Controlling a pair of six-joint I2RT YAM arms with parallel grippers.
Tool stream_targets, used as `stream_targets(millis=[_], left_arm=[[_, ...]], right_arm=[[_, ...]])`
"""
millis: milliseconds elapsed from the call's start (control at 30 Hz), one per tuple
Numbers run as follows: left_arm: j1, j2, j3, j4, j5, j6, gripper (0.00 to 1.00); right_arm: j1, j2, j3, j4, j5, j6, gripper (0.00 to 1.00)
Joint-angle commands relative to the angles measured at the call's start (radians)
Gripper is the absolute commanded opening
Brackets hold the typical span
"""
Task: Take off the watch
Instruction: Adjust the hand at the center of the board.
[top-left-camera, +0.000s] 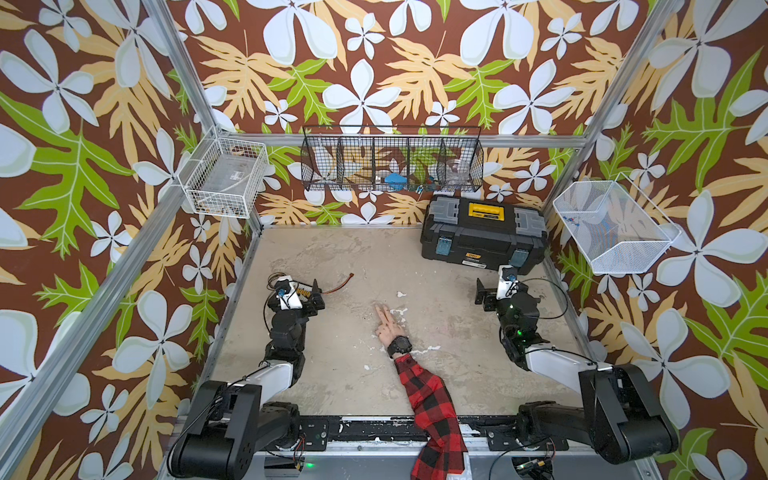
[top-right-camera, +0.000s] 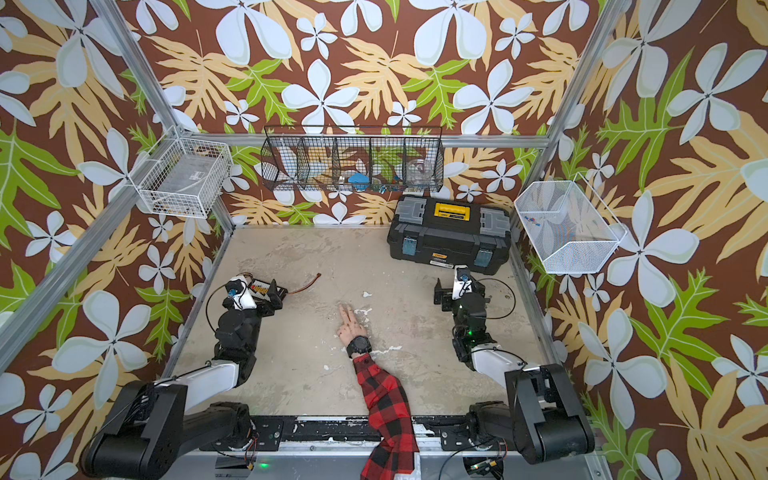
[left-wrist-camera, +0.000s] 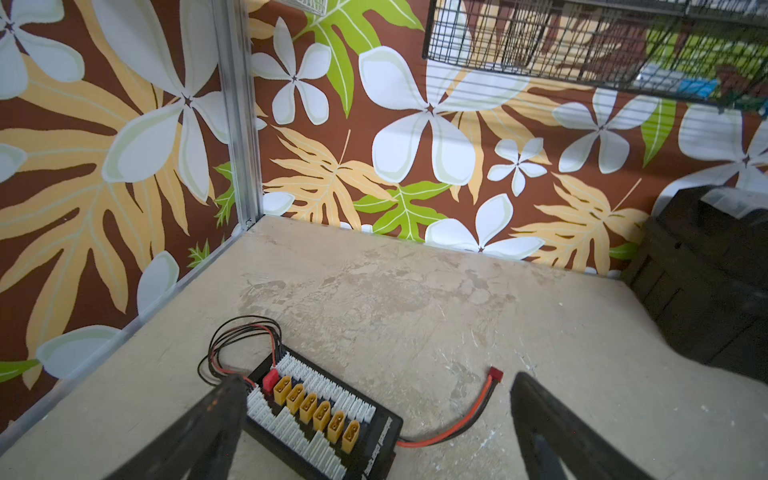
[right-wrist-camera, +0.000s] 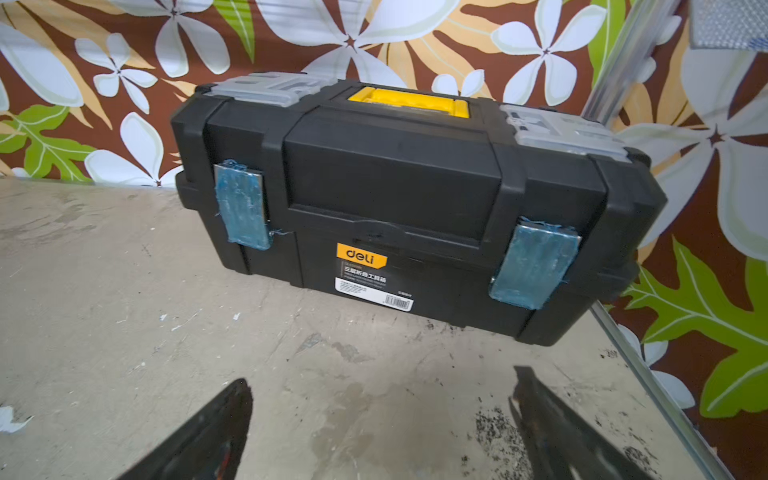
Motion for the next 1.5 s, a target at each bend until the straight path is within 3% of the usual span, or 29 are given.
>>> stream_targets(millis=[0,233,400,567,633,867,1033,1200,1467], left_arm=[[-0.034,-0.042,0.054,-0.216,-0.11,-0.054,0.99],[-0.043,-0.081,0.19,-0.466,-0.028,-0.207,0.96],[-0.043,-0.017,0.355,-0.66,0.14,-0.294,0.93],[-0.044,0.062,0.5,-0.842,0.321,-0.348,0.88],[-0.044,0.079,0.522,-0.879,0.402,-0.362,0.88],[-0.094,0.07,0.511,-0.966,0.508,-0.45,0.86],[-0.127,0.057,0.451,-0.971,0.544,-0.553,0.85],[-0.16,0.095,0.448,-0.984,0.592,-0.636,0.87],[-0.361,0.172,0.524,-1.101,0.39,-0.827,0.96]], right_arm=[[0.026,-0.039,0.042,-0.136,0.028,0.054,0.97],[0.035,-0.107,0.168,-0.395,-0.186,0.197,0.84],[0.073,-0.124,0.232,-0.533,-0.318,0.255,0.74],[0.177,-0.112,0.311,-0.672,-0.357,0.254,0.61],[0.217,-0.095,0.347,-0.733,-0.39,0.233,0.6],[0.328,-0.061,0.42,-0.914,-0.478,0.198,0.58],[0.411,-0.023,0.442,-1.05,-0.537,0.169,0.64],[0.469,-0.028,0.406,-1.113,-0.512,0.183,0.66],[0.469,-0.088,0.334,-1.101,-0.413,0.268,0.63]])
